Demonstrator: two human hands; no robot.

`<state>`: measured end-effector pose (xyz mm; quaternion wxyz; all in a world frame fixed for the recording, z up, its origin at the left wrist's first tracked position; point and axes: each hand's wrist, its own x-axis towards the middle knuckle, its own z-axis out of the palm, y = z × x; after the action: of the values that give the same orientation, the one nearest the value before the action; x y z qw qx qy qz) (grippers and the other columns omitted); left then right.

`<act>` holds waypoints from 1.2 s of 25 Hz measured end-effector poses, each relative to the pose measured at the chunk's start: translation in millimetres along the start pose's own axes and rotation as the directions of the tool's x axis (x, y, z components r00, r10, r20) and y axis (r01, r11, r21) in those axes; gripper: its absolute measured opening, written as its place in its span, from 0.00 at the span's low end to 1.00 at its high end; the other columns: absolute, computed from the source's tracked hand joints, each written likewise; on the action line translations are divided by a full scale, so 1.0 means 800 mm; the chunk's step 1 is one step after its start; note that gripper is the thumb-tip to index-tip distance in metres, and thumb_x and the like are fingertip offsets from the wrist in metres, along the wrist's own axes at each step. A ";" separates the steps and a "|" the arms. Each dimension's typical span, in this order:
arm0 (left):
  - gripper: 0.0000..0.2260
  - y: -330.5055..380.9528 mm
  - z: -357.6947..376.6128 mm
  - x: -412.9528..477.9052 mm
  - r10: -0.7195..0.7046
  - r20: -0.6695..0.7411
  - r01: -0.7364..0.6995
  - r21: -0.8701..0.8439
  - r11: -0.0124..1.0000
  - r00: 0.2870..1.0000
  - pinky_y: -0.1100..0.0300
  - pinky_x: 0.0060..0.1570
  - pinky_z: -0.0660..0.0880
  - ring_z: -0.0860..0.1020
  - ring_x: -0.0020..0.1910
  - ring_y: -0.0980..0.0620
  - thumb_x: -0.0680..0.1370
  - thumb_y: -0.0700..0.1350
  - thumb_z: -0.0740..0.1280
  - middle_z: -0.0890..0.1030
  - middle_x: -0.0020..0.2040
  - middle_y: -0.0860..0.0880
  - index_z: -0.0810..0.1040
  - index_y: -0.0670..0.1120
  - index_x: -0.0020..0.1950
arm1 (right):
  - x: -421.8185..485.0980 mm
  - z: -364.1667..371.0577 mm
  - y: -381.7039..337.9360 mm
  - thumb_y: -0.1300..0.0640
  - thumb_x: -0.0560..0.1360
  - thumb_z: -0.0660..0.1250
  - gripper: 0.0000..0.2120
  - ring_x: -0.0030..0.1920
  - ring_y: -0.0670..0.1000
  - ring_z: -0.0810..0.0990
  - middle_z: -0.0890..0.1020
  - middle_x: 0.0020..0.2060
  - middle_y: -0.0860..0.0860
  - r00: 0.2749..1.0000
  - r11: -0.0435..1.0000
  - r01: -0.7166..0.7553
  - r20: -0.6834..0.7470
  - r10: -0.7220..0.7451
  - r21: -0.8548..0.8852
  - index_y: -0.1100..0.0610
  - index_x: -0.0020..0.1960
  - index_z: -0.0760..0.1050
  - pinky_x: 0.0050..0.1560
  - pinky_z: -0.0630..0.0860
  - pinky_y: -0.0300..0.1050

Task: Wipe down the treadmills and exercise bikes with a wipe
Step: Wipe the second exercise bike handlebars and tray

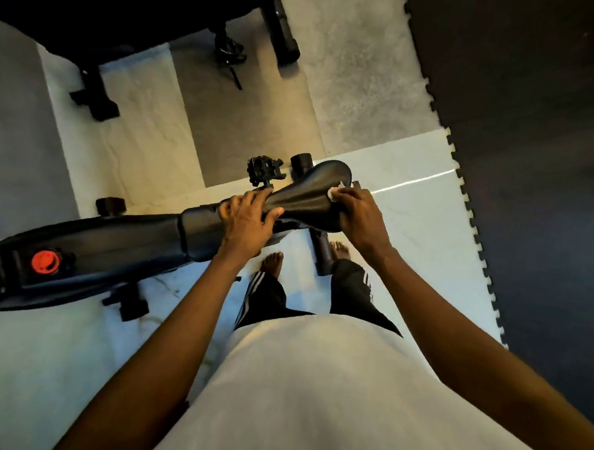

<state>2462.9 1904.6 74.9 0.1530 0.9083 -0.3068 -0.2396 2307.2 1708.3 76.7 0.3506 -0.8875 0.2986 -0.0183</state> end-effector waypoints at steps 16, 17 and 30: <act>0.29 0.121 0.055 -0.024 -0.827 0.097 0.574 -0.764 0.295 0.554 0.44 0.66 0.70 0.73 0.69 0.37 0.82 0.58 0.63 0.76 0.68 0.39 0.65 0.41 0.75 | 0.013 -0.046 0.025 0.61 0.81 0.61 0.18 0.69 0.57 0.69 0.71 0.69 0.57 0.849 0.983 0.148 0.495 -0.184 0.112 0.57 0.70 0.73 0.68 0.68 0.46; 0.24 0.131 0.057 -0.022 -0.814 0.112 0.536 -0.801 0.265 0.570 0.46 0.63 0.72 0.75 0.66 0.39 0.83 0.56 0.62 0.78 0.66 0.40 0.69 0.41 0.73 | 0.021 -0.049 0.023 0.60 0.81 0.60 0.17 0.68 0.55 0.70 0.72 0.69 0.56 0.844 0.981 0.169 0.501 -0.194 0.095 0.56 0.70 0.74 0.65 0.67 0.42; 0.21 0.194 0.102 -0.024 -0.822 0.050 0.387 -0.897 0.212 0.568 0.60 0.55 0.69 0.79 0.61 0.44 0.81 0.47 0.67 0.82 0.60 0.43 0.71 0.44 0.74 | 0.114 -0.073 0.032 0.61 0.77 0.69 0.10 0.53 0.55 0.79 0.78 0.58 0.55 0.825 0.912 0.408 0.408 -0.390 0.047 0.57 0.58 0.80 0.50 0.79 0.47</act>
<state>2331.2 1787.0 78.8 0.5214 0.7821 0.2894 -0.1810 2354.7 1608.4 88.6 0.3747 -0.9212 0.0268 0.1011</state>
